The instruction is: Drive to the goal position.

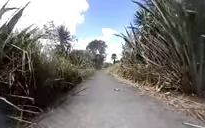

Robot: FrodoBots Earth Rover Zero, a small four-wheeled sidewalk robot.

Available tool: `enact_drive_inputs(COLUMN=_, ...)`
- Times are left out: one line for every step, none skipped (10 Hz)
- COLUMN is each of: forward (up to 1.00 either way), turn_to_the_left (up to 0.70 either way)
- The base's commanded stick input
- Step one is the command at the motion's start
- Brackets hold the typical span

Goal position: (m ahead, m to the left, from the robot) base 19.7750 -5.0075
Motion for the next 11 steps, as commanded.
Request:
enact_drive_inputs(forward=0.5, turn_to_the_left=0.01)
enact_drive_inputs(forward=0.5, turn_to_the_left=0.03)
enact_drive_inputs(forward=0.5, turn_to_the_left=0.03)
enact_drive_inputs(forward=0.5, turn_to_the_left=0.02)
enact_drive_inputs(forward=0.5, turn_to_the_left=0.0)
enact_drive_inputs(forward=0.5, turn_to_the_left=0.0)
enact_drive_inputs(forward=0.5, turn_to_the_left=0.0)
enact_drive_inputs(forward=0.5, turn_to_the_left=0.0)
enact_drive_inputs(forward=0.5, turn_to_the_left=0.0)
enact_drive_inputs(forward=0.5, turn_to_the_left=0.0)
enact_drive_inputs(forward=0.5, turn_to_the_left=0.0)
